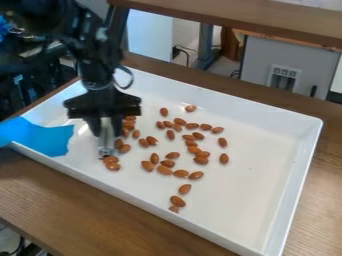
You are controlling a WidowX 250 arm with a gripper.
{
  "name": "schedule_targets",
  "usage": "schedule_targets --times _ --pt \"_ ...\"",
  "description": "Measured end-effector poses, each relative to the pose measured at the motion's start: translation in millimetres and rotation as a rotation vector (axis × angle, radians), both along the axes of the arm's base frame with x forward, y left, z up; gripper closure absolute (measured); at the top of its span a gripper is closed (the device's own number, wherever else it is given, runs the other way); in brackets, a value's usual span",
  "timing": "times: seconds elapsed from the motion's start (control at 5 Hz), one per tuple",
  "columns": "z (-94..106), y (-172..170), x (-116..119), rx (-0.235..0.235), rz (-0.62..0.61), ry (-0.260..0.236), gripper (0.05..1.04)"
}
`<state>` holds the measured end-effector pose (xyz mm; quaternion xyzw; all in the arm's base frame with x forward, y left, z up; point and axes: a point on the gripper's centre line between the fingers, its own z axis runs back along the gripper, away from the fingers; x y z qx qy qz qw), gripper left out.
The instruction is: Sweep into pile
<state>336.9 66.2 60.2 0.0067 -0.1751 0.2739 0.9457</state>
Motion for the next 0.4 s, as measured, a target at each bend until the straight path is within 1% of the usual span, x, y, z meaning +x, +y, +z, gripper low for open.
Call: schedule_targets --times 0.2,0.4 --pt "-0.8 -21.2 5.8 -0.021 -0.003 0.009 0.713" --pt "-0.6 -38.7 9.6 -0.029 -0.006 -0.003 0.713"
